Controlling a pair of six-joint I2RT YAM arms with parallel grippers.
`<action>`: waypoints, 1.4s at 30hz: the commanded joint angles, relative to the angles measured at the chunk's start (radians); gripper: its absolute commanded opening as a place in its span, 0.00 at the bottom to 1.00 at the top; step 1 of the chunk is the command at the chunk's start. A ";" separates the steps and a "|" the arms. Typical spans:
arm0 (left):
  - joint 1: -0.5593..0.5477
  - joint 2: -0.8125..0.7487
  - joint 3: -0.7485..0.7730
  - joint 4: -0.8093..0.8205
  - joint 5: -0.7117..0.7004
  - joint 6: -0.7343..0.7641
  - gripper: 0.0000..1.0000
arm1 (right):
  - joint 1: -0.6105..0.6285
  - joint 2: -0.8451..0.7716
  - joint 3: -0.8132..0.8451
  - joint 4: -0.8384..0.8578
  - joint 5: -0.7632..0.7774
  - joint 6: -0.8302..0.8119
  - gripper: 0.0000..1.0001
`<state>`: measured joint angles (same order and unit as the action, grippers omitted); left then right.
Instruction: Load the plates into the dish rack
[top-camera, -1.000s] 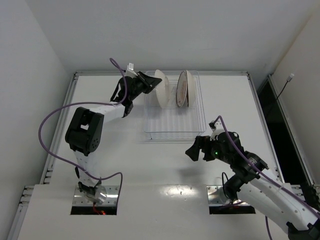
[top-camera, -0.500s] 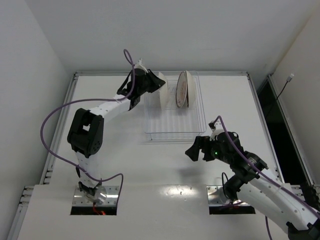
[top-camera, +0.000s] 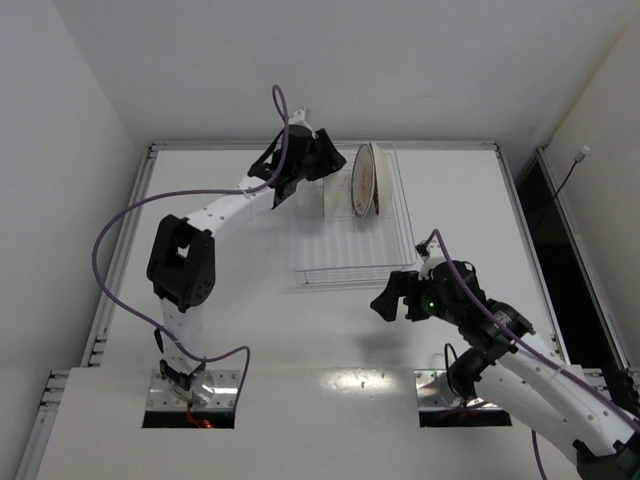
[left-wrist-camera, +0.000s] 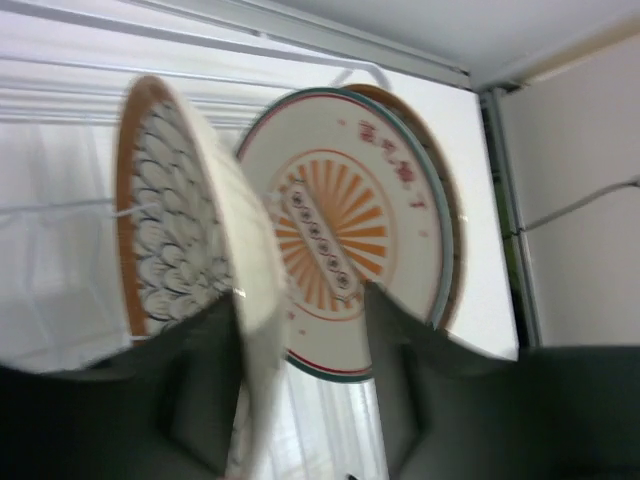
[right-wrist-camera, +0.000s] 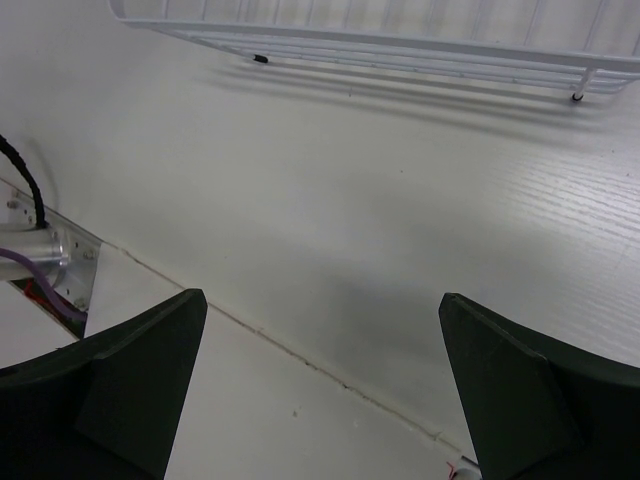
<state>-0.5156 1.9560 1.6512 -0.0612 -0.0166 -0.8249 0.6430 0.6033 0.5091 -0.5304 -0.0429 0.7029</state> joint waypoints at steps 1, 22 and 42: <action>-0.024 -0.012 0.067 0.053 0.058 0.046 0.49 | -0.005 0.003 0.026 0.044 -0.012 -0.014 1.00; 0.052 -0.111 0.194 0.021 0.372 0.121 0.99 | -0.005 0.088 0.448 -0.204 0.164 -0.147 1.00; 0.100 -0.100 0.015 0.012 0.504 0.142 0.99 | -0.005 0.079 0.563 -0.290 0.216 -0.148 1.00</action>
<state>-0.4320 1.8896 1.6684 -0.0418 0.4507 -0.7097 0.6426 0.6926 1.0222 -0.8101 0.1459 0.5674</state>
